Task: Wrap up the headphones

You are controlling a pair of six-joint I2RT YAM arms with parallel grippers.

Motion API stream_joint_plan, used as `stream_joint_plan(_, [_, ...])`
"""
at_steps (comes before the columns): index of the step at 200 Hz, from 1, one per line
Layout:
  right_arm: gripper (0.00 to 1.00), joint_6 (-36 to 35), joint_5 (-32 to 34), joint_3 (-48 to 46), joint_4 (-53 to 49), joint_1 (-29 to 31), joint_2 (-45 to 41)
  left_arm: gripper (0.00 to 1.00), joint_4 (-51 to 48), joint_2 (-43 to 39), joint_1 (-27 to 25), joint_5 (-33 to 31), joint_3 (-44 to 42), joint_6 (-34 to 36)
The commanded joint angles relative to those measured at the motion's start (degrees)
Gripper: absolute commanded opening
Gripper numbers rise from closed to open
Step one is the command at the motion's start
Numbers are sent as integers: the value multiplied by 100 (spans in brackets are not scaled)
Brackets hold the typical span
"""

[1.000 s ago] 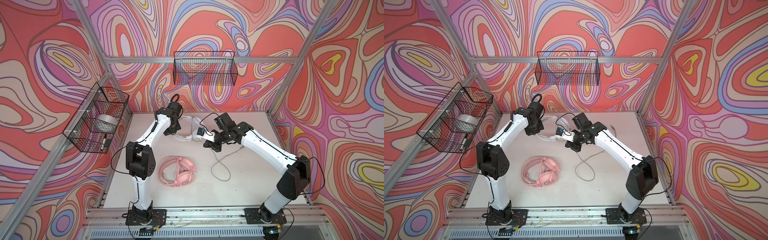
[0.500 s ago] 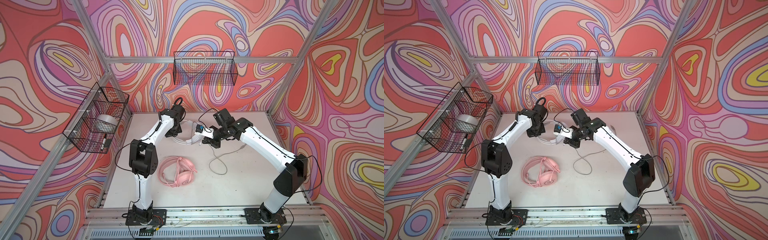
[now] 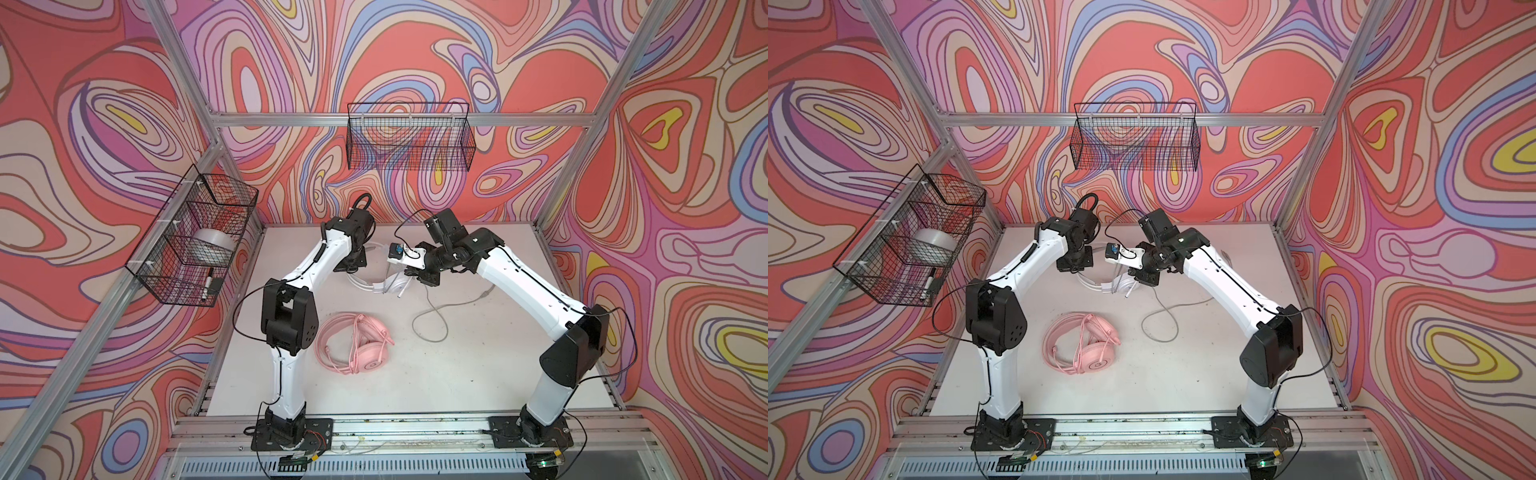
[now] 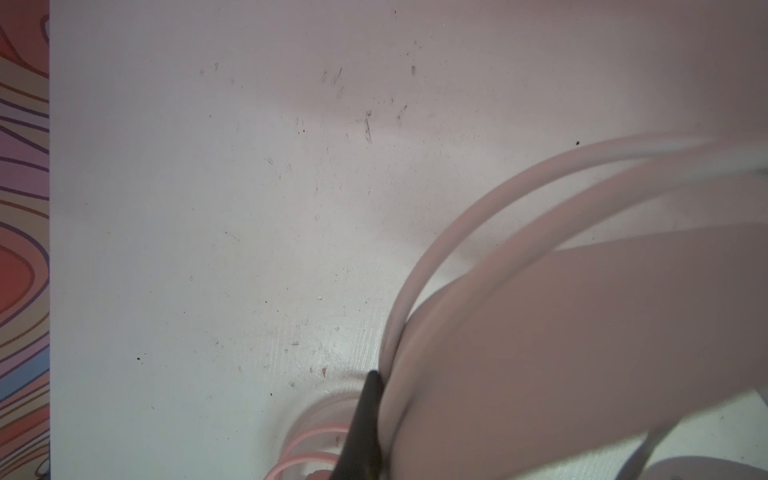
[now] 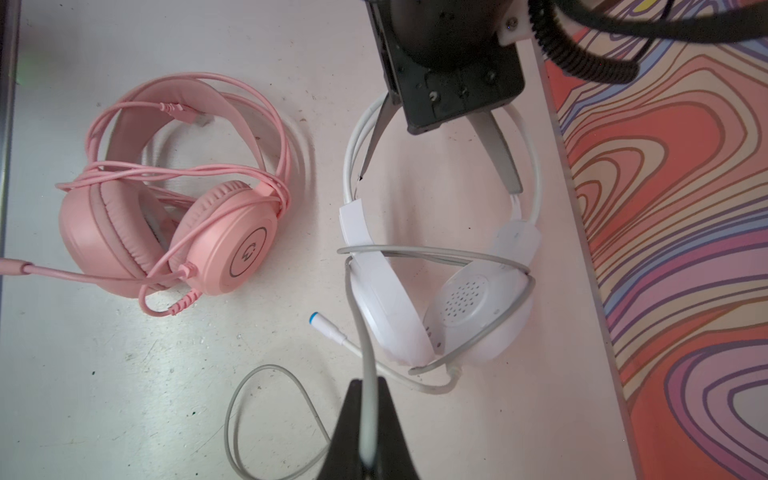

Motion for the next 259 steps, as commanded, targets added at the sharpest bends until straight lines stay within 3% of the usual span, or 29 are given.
stream_joint_plan(1, [0, -290, 325, 256, 134, 38, 205, 0, -92, 38, -82, -255, 155, 391])
stream_joint_plan(27, [0, -606, 736, 459, 89, 13, 416, 0, -33, -12, -156, -244, 124, 667])
stream_joint_plan(93, [0, -904, 1030, 573, 520, -168, 823, 0, 74, -136, -181, 5, 8, 947])
stream_joint_plan(167, [0, -203, 594, 1322, 459, -617, 1539, 0, 255, -401, -221, 356, -240, 1294])
stream_joint_plan(259, [2, 656, 771, 1757, 464, -834, 2124, 0, 354, -469, -217, 605, -337, 1400])
